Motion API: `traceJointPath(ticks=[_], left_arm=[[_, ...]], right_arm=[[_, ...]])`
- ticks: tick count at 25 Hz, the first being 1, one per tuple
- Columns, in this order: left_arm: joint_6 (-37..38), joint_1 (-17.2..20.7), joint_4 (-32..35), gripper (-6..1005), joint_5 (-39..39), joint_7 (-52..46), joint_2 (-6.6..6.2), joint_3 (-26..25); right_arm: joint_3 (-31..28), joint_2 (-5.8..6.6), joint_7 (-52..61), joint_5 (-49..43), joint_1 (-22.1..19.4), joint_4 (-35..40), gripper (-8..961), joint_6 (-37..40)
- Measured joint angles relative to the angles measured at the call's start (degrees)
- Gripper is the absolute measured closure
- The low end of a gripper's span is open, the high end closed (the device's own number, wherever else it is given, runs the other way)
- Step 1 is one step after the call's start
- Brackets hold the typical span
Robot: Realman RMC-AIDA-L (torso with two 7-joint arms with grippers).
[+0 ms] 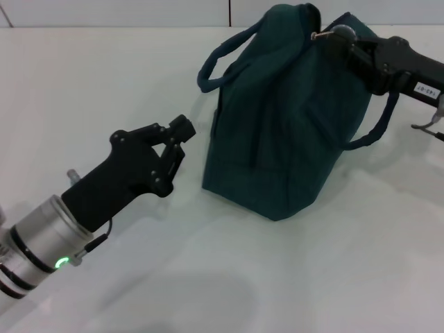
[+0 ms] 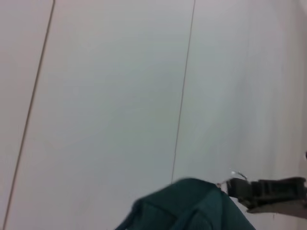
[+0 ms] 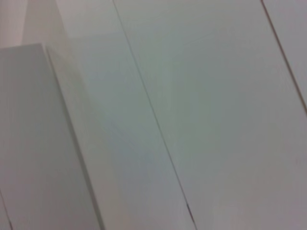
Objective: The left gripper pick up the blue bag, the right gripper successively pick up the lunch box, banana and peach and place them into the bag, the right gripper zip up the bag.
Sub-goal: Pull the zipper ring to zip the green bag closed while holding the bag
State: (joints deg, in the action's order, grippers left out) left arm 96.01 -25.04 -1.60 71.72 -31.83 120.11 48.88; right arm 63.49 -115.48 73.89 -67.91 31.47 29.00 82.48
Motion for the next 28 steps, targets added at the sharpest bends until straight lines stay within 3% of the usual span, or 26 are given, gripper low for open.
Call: traceJointPath(ticks=[9, 16, 22, 28], left_arm=[[-0.2, -0.2, 1.3, 905, 0.0, -3.7, -0.37, 0.1], [-1.8, 0.7, 5.1, 828, 0.0, -10.1, -0.48, 0.1], [-3.8, 0.5, 8.0, 671, 0.2, -12.3, -0.74, 0.6], [-3.8, 1.4, 11.1, 516, 1.2, -14.3, -0.84, 1.5]], right_arm=[[5.1, -0.64, 0.4, 0.6, 0.4, 0.0, 944, 6.5], [14.8, -0.71, 0.5, 7.8, 3.4, 0.0, 944, 5.1], [20.3, -0.61, 1.3, 10.2, 5.6, 0.1, 945, 1.2], [19.2, 0.09, 1.9, 10.2, 3.7, -0.1, 945, -0.1]])
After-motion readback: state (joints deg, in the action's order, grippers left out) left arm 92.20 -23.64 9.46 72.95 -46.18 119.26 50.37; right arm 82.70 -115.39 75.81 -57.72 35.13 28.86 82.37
